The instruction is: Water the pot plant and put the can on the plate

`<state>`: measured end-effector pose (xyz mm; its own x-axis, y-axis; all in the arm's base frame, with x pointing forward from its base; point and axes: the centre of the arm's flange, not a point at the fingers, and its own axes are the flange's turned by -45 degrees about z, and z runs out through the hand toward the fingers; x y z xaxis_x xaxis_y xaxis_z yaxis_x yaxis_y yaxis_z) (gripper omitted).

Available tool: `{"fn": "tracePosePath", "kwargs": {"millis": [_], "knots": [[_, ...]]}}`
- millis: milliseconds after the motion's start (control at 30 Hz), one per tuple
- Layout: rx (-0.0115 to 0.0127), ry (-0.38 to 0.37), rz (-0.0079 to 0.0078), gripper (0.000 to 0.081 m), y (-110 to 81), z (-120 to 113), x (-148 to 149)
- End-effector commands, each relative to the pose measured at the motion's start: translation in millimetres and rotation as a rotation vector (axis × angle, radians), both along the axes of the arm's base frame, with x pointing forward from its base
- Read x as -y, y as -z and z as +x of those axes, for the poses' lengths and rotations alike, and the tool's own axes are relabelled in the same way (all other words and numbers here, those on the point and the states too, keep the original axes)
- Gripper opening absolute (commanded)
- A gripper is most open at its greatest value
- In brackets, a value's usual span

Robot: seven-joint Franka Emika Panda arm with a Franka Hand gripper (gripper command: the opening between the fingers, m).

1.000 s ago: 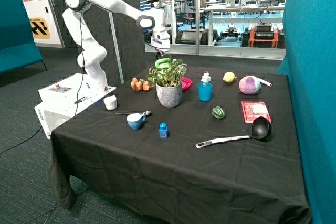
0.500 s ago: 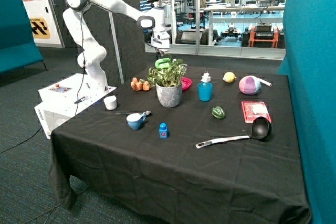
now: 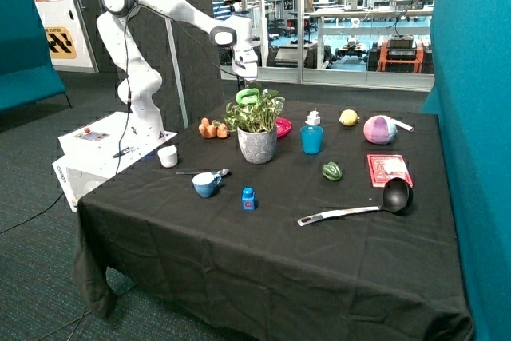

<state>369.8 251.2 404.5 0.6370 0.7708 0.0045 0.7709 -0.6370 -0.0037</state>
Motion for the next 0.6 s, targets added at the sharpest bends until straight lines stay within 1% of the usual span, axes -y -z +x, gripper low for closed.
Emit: {"fn": "tracePosePath", "kwargs": {"millis": [0, 367, 567], "knots": [[-0.0003, 0.075, -0.0058, 0.0399, 3.5, 2, -2], [-0.0004, 0.115, -0.0058, 0.0402, 11.7, -8, -8], [-0.0004, 0.126, -0.0058, 0.0388, 16.9, -10, -8]]}}
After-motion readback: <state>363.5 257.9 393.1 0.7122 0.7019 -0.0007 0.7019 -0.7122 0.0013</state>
